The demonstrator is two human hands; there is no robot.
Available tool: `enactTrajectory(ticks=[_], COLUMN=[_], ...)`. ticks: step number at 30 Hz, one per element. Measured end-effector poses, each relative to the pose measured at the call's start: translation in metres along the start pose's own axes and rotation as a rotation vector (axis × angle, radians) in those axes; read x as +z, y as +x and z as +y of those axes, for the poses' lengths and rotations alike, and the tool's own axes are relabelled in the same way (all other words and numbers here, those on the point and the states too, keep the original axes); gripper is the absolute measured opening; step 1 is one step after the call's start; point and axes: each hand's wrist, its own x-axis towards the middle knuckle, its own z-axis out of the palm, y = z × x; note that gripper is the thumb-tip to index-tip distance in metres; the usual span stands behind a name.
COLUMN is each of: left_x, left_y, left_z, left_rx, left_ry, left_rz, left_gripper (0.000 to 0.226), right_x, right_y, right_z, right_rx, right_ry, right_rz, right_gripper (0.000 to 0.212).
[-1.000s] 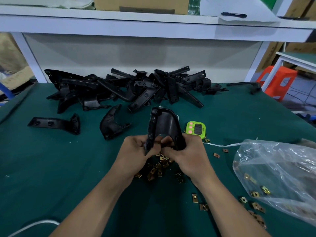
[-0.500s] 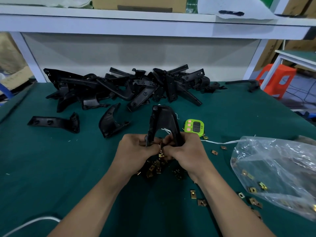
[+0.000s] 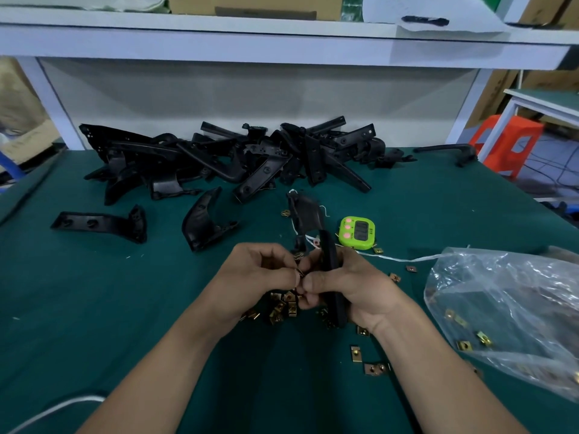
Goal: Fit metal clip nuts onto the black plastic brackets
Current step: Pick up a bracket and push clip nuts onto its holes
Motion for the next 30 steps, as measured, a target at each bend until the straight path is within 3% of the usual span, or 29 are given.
enactTrajectory(ticks=[8,15,17,21,25,30], left_x=[0.011,0.011,0.010,0.012,0.012,0.009], left_y=[0.002,0.002,0.001,0.003,0.005,0.004], left_z=[-0.003,-0.003,-0.003,-0.007,-0.010,-0.014], left_rx=[-0.036,0.006,0.023,0.057,0.092,0.095], left_ry=[0.022,0.020,0.034,0.180,0.187,0.183], left_rz=[0.117,0.074,0.060,0.169,0.286,0.245], left_gripper=[0.008,0.003,0.010,0.020,0.021,0.012], right_x=[0.001,0.004,0.004,0.005,0.003,-0.002], right_y=[0.003,0.003,0.003,0.004,0.010,0.011], right_z=[0.005,0.006,0.006,0.005,0.007,0.009], right_rx=[-0.023,-0.016,-0.014,-0.055,-0.103,-0.135], right_ry=[0.049,0.078,0.081,0.130,0.151,0.067], right_rz=[0.085,0.065,0.073,0.115,0.202,0.214], right_gripper=[0.014,0.019,0.024,0.011,0.022,0.026])
